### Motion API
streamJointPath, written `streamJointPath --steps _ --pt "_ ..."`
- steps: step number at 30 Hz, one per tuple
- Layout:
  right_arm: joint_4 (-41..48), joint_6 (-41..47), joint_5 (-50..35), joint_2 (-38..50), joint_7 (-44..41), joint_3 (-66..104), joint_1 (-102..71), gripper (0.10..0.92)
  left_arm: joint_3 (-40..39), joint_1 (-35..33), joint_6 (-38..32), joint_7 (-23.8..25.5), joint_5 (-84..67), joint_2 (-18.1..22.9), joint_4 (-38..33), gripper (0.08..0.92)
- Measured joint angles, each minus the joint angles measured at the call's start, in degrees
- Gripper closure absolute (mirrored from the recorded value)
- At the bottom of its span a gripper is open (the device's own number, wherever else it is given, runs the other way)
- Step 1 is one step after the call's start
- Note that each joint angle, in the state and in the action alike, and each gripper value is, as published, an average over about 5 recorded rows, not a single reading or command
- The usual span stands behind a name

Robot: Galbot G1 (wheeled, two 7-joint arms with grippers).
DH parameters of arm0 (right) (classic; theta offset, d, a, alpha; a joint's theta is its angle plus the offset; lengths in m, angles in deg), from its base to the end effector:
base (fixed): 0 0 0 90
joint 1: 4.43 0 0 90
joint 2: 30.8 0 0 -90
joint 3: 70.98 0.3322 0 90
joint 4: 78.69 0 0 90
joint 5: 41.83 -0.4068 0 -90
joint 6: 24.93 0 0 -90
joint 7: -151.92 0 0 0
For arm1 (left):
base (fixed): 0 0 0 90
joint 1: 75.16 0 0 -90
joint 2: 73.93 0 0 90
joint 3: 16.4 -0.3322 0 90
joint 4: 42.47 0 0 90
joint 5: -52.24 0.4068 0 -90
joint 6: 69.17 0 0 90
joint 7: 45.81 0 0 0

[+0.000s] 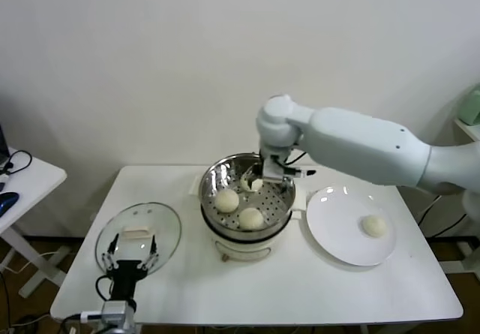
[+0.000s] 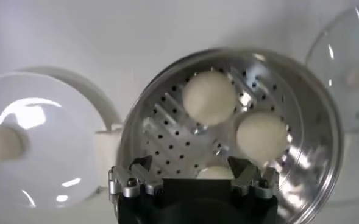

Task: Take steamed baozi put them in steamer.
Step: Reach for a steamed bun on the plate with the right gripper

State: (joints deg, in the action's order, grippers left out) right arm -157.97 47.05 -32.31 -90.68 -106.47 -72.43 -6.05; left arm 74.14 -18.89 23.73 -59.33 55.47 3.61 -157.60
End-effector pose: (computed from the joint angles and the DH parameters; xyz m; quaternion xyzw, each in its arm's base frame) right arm 0.5528 0.1409 -0.0258 0.6395 -0.1644 0.7440 0.1026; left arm 0.2202 0.0378 -0.3334 0.0683 -0.9849 -0.1366 0.0821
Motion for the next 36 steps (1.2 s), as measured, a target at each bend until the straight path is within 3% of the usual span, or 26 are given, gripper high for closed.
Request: streamJointPath --steps 9,15,24,36 --pt "7.6 9.4 -9.4 10.3 0.1 2.0 -1.6 0.203 -0.1 0.1 -0.1 0.5 -0.6 0.0 -0.4 0.177" --pt "11.3 13.8 -11.3 17.7 1.3 4.8 -5.6 0.203 -0.3 0.5 0.0 0.9 -0.8 0.0 -0.4 0.177" --pt "19.2 14.7 -5.5 21.8 2.5 13.2 -15.2 0.203 0.1 -0.1 -0.1 1.0 -0.9 0.1 -1.0 0.177" --pt "29.2 12.4 4.7 18.9 3.8 24.7 -26.9 0.203 0.7 -0.1 0.1 1.1 -0.8 0.7 -0.5 0.177"
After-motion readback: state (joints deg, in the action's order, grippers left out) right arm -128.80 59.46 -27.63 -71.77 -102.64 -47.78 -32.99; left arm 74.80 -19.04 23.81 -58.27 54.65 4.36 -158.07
